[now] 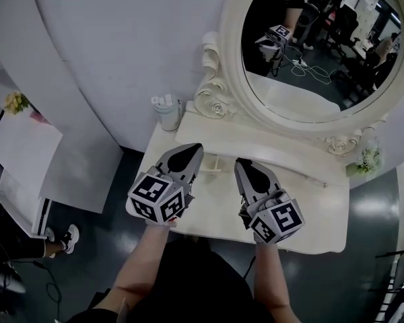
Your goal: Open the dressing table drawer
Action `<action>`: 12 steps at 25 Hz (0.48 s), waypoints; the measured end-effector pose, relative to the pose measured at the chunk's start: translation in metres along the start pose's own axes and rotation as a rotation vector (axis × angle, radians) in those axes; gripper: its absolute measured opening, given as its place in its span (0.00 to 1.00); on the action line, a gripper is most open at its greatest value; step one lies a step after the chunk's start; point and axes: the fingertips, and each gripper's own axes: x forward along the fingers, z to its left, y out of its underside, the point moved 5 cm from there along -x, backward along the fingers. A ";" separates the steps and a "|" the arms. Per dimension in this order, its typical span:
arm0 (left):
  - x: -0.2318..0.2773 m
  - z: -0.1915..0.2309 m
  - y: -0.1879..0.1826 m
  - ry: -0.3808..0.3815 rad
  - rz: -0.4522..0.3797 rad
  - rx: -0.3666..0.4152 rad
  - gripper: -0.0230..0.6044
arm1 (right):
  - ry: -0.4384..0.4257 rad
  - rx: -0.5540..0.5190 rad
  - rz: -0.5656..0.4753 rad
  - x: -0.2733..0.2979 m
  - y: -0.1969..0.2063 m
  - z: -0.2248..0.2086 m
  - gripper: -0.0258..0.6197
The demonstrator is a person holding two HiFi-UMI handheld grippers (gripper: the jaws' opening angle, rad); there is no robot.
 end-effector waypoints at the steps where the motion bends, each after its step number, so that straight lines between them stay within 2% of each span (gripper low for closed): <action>1: 0.000 0.000 -0.001 0.001 -0.003 0.001 0.04 | -0.003 0.000 -0.003 0.000 -0.001 0.000 0.05; 12: -0.004 0.004 -0.007 0.009 -0.014 0.002 0.04 | -0.001 -0.004 -0.006 0.002 -0.004 0.005 0.05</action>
